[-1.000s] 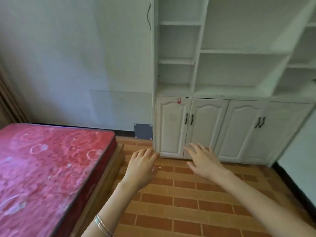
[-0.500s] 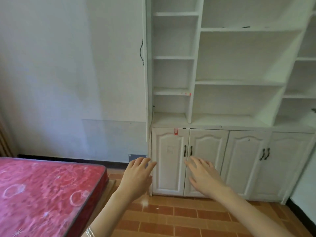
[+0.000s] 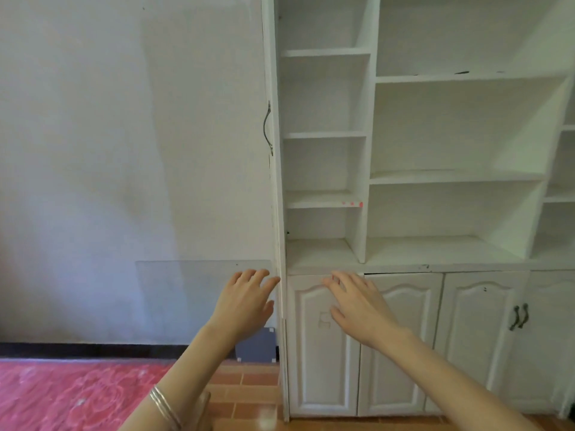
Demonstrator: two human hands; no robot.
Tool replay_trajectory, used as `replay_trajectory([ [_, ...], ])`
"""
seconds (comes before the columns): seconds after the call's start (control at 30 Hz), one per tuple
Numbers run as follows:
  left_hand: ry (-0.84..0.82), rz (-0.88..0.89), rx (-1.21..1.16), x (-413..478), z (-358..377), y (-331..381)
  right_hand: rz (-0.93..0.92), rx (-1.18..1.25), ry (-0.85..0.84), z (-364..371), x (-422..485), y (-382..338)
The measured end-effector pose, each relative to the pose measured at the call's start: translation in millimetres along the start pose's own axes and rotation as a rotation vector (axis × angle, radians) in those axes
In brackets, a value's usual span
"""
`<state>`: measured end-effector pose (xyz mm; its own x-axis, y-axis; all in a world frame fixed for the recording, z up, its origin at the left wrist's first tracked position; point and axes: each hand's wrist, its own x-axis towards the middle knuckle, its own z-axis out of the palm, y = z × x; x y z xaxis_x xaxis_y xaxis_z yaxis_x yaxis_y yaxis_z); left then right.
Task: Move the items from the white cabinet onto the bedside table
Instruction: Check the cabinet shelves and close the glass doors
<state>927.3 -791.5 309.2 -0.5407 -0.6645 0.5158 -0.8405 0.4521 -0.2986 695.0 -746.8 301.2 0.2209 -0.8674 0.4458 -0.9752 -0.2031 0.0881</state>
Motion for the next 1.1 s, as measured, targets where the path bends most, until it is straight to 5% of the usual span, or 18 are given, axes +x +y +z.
replay_trajectory([
  [0.57, 0.108, -0.183, 0.002, 194, 49, -93, -0.101, 0.041, -0.035, 44, 195, 82],
  [1.1, 0.458, -0.134, 0.042, 330, 9, -158, -0.127, 0.036, 0.273, 8, 285, 105],
])
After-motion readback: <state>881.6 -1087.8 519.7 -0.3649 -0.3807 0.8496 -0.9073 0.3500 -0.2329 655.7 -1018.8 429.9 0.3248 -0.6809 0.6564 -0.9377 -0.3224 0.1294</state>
